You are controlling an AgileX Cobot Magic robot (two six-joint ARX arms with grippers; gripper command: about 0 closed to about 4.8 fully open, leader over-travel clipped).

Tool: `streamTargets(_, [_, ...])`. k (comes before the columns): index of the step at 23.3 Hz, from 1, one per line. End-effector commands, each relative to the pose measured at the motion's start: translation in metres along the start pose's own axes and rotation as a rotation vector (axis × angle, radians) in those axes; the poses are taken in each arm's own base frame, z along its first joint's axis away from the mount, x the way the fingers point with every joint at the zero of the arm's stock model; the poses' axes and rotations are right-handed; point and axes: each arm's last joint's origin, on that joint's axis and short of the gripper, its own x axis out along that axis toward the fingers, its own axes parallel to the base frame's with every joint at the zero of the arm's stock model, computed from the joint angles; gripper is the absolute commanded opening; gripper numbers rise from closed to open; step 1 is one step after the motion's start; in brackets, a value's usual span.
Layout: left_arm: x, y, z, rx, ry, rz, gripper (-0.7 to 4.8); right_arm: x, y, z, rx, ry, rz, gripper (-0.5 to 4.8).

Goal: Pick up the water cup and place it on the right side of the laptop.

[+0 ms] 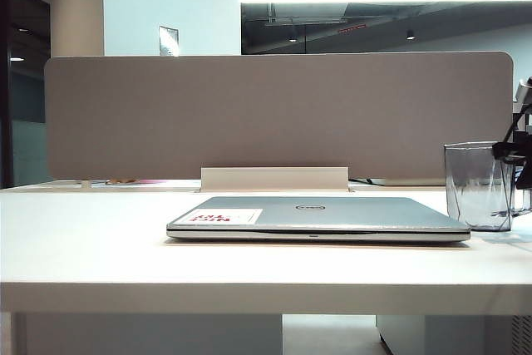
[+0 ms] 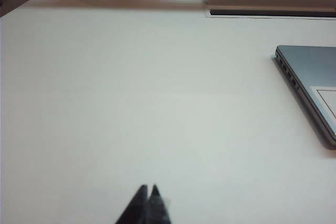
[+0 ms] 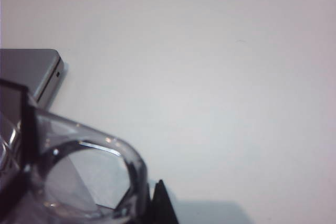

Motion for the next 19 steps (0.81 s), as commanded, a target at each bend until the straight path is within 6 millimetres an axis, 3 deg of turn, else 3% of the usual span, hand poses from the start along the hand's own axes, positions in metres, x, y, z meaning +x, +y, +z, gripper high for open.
streamTargets(1, [-0.0002,-0.0003,0.0007,-0.003,0.000,-0.006,-0.05,0.0005,-0.0012,-0.0003,-0.003,0.005,-0.012,0.00])
streamTargets(5, [-0.0002,-0.0002,0.0007,-0.003,0.000,-0.006,-0.05,0.0005,-0.0012,-0.0004,-0.002,0.006,-0.011,0.26])
streamTargets(19, [-0.0003,-0.0003,0.0008,-0.003,-0.001,-0.006,-0.05,0.0003,-0.0012,-0.0049,0.003,0.052,-0.012,0.26])
